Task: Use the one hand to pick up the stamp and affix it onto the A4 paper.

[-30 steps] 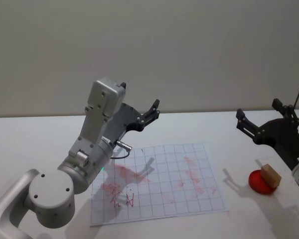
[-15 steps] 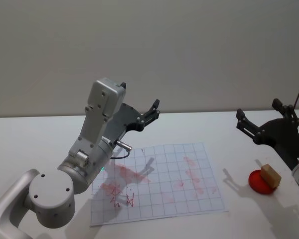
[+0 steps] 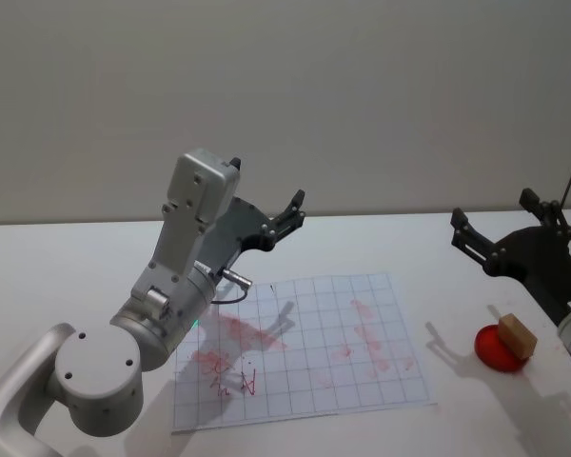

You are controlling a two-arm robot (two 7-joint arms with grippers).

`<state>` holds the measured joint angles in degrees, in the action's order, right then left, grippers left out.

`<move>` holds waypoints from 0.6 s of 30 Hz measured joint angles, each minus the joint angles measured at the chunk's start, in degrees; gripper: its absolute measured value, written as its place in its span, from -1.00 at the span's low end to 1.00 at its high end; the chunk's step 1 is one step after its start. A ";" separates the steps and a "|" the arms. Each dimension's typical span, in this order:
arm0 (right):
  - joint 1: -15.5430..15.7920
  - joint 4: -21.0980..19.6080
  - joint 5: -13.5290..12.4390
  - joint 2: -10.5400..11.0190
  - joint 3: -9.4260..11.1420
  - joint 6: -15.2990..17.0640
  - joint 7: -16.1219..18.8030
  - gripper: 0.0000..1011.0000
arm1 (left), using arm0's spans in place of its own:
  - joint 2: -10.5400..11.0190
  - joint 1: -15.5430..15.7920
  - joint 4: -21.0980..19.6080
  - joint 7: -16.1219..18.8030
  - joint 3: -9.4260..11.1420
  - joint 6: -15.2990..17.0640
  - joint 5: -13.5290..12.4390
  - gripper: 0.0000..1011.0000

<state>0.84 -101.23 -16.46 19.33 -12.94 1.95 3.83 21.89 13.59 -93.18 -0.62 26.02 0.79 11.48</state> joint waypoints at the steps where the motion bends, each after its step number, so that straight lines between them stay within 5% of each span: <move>1: 0.00 0.01 0.00 0.00 0.00 0.00 0.00 0.98 | 0.00 0.00 0.00 0.00 0.00 0.00 0.00 0.98; 18: 4.39 -1.60 -3.30 3.41 1.80 1.95 -0.15 0.98 | 0.00 0.00 0.00 0.00 0.00 0.00 0.00 0.98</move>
<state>5.22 -102.83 -19.76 22.75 -11.14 3.90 3.68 21.89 13.59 -93.18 -0.62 26.02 0.80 11.48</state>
